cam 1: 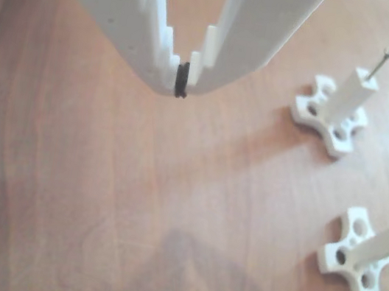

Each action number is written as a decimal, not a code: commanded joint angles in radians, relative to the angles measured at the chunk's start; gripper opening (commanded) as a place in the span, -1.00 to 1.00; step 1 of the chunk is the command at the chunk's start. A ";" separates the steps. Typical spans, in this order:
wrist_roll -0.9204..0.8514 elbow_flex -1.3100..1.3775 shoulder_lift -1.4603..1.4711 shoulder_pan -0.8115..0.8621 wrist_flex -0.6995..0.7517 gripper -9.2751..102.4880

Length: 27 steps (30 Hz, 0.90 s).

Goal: Grab the screw and set it in the hole.

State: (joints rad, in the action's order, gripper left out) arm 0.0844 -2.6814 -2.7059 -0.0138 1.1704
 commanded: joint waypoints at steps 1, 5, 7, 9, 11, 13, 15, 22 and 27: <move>-0.014 -0.046 -0.118 0.014 -0.031 -0.91; -0.023 -0.120 -0.213 0.017 -0.046 -0.91; -0.034 -0.153 -0.259 0.018 -0.048 -0.91; -0.040 -0.178 -0.299 0.023 -0.041 -0.91; -0.046 -0.199 -0.341 0.026 -0.031 -0.91; -0.049 -0.224 -0.385 0.028 -0.017 -0.91; -0.052 -0.244 -0.434 0.028 0.003 -0.91; -0.060 -0.278 -0.545 0.046 0.055 -0.91; -0.060 -0.295 -0.638 0.048 0.106 -0.91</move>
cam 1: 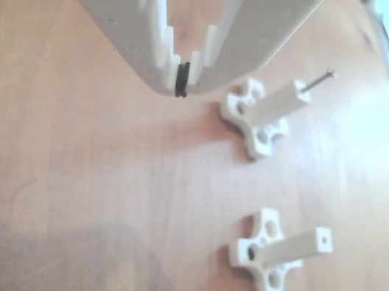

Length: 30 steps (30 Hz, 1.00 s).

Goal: Grab the screw and set it in the hole.

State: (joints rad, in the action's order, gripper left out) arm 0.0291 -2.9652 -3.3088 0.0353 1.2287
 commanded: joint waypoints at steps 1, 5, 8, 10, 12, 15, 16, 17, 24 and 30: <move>-0.005 -0.012 -0.048 -0.002 0.054 -0.91; -0.005 -0.018 -0.086 -0.002 0.071 -0.91; -0.006 -0.025 -0.112 -0.002 0.077 -0.91; -0.008 -0.035 -0.158 0.002 0.087 -0.91; -0.006 -0.035 -0.160 0.002 0.087 -0.91; -0.006 -0.035 -0.160 0.002 0.087 -0.91; -0.006 -0.035 -0.160 0.002 0.087 -0.91; -0.008 -0.035 -0.160 0.002 0.087 -0.91; -0.009 -0.035 -0.160 0.002 0.087 -0.91; -0.009 -0.035 -0.160 0.002 0.089 -0.91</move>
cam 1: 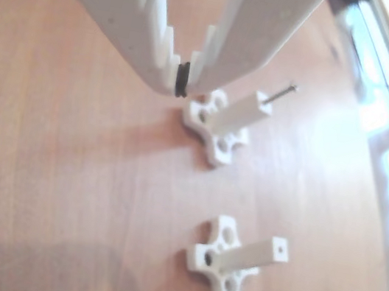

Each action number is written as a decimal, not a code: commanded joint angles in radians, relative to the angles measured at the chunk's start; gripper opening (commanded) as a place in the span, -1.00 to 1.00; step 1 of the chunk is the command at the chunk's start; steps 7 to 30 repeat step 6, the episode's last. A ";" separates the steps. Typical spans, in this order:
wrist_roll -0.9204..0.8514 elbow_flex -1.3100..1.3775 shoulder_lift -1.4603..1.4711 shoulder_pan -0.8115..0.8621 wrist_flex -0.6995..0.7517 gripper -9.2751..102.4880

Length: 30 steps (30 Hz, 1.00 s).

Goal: Grab the screw and set it in the hole.

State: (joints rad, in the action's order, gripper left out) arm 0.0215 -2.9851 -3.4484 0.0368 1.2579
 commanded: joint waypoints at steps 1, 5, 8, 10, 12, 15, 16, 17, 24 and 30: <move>-0.002 -0.015 -0.020 0.000 0.060 -0.91; -0.002 -0.015 -0.020 0.000 0.060 -0.91; -0.002 -0.015 -0.020 0.000 0.060 -0.91; -0.002 -0.015 -0.020 0.000 0.060 -0.91; -0.002 -0.015 -0.020 0.000 0.060 -0.91; -0.002 -0.015 -0.020 0.000 0.060 -0.91; -0.002 -0.015 -0.020 0.000 0.060 -0.91; -0.002 -0.015 -0.020 0.000 0.060 -0.91; -0.002 -0.015 -0.020 0.000 0.060 -0.91; -0.002 -0.015 -0.020 0.000 0.060 -0.91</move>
